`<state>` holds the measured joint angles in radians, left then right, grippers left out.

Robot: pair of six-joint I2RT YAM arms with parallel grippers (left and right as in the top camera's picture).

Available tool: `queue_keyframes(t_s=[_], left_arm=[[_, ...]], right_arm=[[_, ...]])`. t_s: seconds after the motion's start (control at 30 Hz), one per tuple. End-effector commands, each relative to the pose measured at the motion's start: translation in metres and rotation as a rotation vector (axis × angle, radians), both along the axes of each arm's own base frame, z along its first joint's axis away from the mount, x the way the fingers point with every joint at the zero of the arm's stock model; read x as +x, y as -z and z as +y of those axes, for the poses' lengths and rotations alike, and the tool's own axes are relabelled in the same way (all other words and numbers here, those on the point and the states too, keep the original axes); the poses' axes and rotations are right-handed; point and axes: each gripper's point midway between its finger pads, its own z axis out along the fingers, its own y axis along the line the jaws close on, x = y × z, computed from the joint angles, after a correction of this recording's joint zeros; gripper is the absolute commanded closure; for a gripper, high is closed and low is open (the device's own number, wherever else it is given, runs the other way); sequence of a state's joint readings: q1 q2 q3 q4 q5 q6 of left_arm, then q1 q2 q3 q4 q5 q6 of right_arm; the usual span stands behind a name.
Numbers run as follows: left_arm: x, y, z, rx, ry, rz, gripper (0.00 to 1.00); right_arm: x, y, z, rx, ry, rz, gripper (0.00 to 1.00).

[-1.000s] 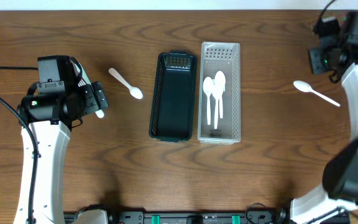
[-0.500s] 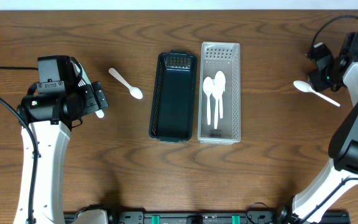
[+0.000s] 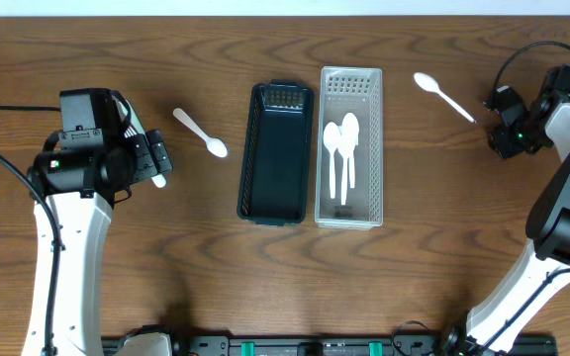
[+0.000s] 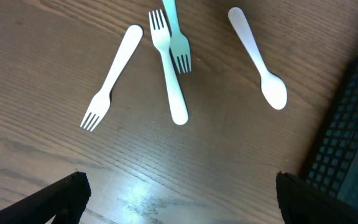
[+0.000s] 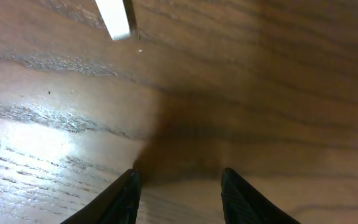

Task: Pack container
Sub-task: 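Reach the right gripper to the last white spoon at the far right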

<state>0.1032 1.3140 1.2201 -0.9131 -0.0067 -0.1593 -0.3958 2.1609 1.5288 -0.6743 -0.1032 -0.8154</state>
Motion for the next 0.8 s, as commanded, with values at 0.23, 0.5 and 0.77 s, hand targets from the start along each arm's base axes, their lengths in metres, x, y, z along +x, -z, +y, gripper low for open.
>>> queue_keyframes(t_s=[0.23,0.5,0.77], left_arm=[[0.002,-0.003,0.003,0.009,0.001,-0.003,0.02],[0.002,-0.003,0.003,0.009,0.001,-0.003,0.02],[0.002,-0.003,0.003,0.009,0.001,-0.003,0.02]], right_arm=[[0.036,-0.005,0.039,0.099,0.000,-0.080,0.47],[0.102,-0.030,0.080,0.013,-0.047,-0.299,0.46],[0.135,-0.042,0.086,0.050,0.063,-0.439,0.46]])
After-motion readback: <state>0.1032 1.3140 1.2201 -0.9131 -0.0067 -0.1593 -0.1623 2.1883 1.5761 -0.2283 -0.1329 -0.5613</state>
